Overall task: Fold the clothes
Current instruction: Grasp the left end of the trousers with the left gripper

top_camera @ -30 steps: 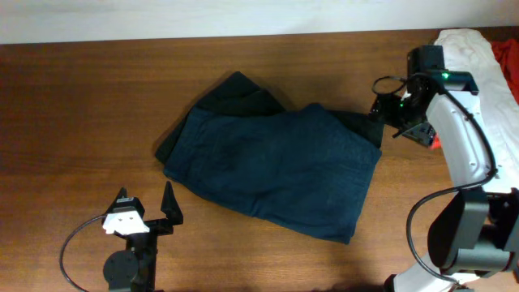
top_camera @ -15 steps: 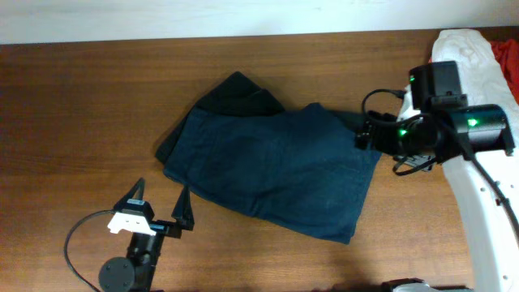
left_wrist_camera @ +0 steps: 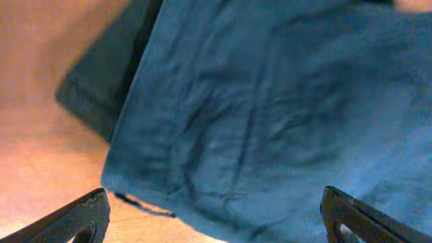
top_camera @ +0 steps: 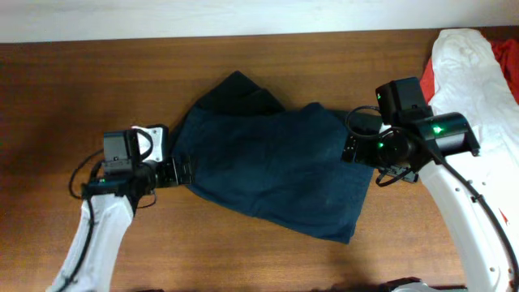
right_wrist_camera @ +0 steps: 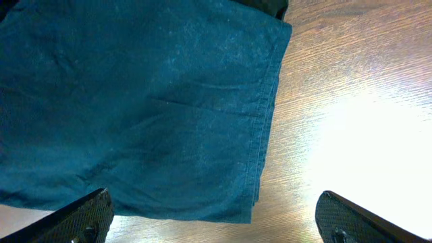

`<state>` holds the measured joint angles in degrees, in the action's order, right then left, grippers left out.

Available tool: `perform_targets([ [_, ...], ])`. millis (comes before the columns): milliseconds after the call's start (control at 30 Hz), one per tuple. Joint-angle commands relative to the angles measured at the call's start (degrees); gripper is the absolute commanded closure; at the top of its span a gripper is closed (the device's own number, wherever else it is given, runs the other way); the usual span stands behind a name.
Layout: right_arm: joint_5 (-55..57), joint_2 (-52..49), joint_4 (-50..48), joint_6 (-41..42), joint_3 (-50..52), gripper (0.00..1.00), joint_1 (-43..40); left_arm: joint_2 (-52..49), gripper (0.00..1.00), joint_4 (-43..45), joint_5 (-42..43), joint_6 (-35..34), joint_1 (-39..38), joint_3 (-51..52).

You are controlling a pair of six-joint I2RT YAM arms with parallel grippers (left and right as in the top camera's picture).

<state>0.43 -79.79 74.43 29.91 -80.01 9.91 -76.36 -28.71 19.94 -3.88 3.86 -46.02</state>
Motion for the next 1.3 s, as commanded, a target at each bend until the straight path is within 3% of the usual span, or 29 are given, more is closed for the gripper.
perform_targets([
  [0,1.60,0.42,0.17,0.35,0.52,0.01,0.31,-5.29,0.01,-0.83,-5.42,-12.57,5.46,-0.72],
  [167,1.60,0.42,-0.61,0.39,0.52,0.01,0.31,-14.29,0.01,-1.73,-2.19,-13.22,8.44,-0.61],
  [300,1.60,0.42,-0.72,0.35,0.52,0.01,0.31,-21.18,0.01,5.05,7.96,-10.71,8.28,-0.61],
  [400,1.60,0.42,-0.74,0.35,0.52,0.01,0.31,-21.35,0.03,6.19,9.44,-10.38,8.28,-0.61],
  [533,1.60,0.39,-0.72,0.37,0.52,0.01,0.31,-21.35,0.27,5.97,11.63,-9.75,8.28,-0.61],
  [633,1.60,0.39,-0.72,0.35,0.52,0.01,0.31,-21.38,0.29,5.95,11.80,-8.37,8.28,-0.55],
  [733,1.60,0.39,-0.70,0.35,0.52,0.01,0.31,-21.35,0.56,6.19,11.78,-8.22,8.28,-0.55],
  [767,1.60,0.37,-0.70,0.35,0.52,0.01,0.31,-21.35,0.74,6.21,11.78,-8.22,8.28,-0.55],
  [833,1.57,0.35,-0.70,0.37,0.52,0.01,0.31,-21.35,0.74,6.21,11.76,-8.20,8.28,-0.59],
  [967,1.57,0.35,-0.72,0.39,0.52,0.01,0.31,-20.22,0.99,6.19,11.78,-8.02,8.28,-1.09],
  [1267,1.57,0.35,-0.74,0.39,0.52,0.02,0.31,-5.68,0.99,4.79,11.78,-8.04,8.28,-1.09],
])
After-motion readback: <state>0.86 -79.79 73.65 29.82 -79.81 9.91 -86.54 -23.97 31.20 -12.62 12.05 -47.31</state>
